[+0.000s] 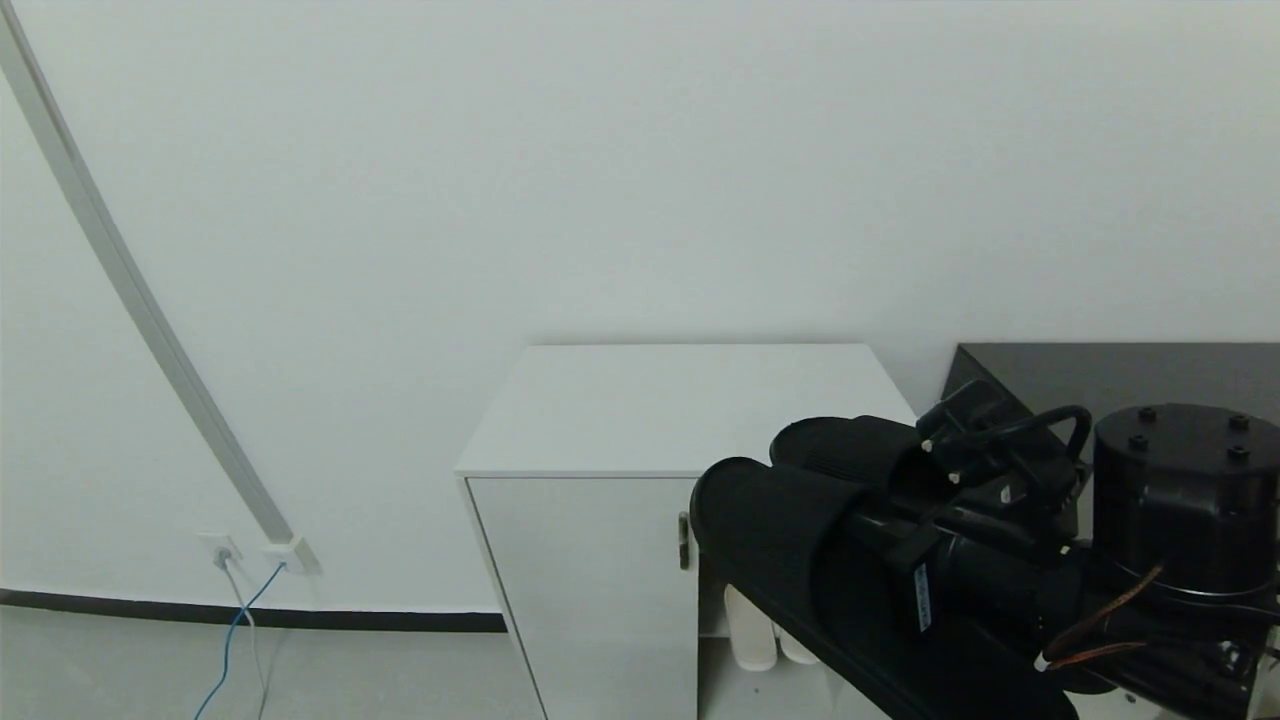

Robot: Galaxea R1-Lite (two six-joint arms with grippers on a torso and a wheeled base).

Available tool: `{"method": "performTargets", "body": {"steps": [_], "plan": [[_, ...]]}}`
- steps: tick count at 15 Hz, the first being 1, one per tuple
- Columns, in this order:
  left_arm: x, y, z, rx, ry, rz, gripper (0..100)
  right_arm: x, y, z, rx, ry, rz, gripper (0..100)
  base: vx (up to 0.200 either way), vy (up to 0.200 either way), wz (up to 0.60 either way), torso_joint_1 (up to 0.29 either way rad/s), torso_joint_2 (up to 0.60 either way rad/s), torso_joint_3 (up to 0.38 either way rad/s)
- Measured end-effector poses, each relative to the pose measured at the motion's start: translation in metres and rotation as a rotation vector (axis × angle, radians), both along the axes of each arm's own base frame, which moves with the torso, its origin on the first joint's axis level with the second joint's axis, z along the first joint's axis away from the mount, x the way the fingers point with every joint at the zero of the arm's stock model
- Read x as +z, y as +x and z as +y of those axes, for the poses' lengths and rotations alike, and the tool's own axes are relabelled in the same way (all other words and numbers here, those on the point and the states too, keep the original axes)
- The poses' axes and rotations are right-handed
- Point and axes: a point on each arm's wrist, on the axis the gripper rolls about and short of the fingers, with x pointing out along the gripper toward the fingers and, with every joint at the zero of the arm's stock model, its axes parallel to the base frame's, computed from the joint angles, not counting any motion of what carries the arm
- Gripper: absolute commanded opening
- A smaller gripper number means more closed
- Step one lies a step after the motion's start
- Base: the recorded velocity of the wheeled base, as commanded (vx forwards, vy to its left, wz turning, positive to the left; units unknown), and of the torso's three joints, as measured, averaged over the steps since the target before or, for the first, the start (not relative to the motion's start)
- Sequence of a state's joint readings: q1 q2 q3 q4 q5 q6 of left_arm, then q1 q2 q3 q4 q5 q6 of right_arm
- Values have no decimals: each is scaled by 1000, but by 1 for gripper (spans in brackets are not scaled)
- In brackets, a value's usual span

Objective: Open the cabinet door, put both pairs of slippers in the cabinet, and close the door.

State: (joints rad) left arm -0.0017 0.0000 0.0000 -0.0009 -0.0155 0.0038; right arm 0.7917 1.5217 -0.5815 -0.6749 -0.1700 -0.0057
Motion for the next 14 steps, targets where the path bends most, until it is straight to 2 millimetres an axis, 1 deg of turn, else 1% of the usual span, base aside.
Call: {"method": "performTargets", "body": {"steps": [7, 14], "plan": [[0, 0, 0, -2, 2, 0, 0, -6, -2, 0, 24, -16, 18, 0, 0, 0, 0, 0, 0, 0], [0, 0, 0, -1, 2, 0, 0, -8, -2, 0, 25, -20, 22, 0, 0, 0, 0, 0, 0, 0]]}}
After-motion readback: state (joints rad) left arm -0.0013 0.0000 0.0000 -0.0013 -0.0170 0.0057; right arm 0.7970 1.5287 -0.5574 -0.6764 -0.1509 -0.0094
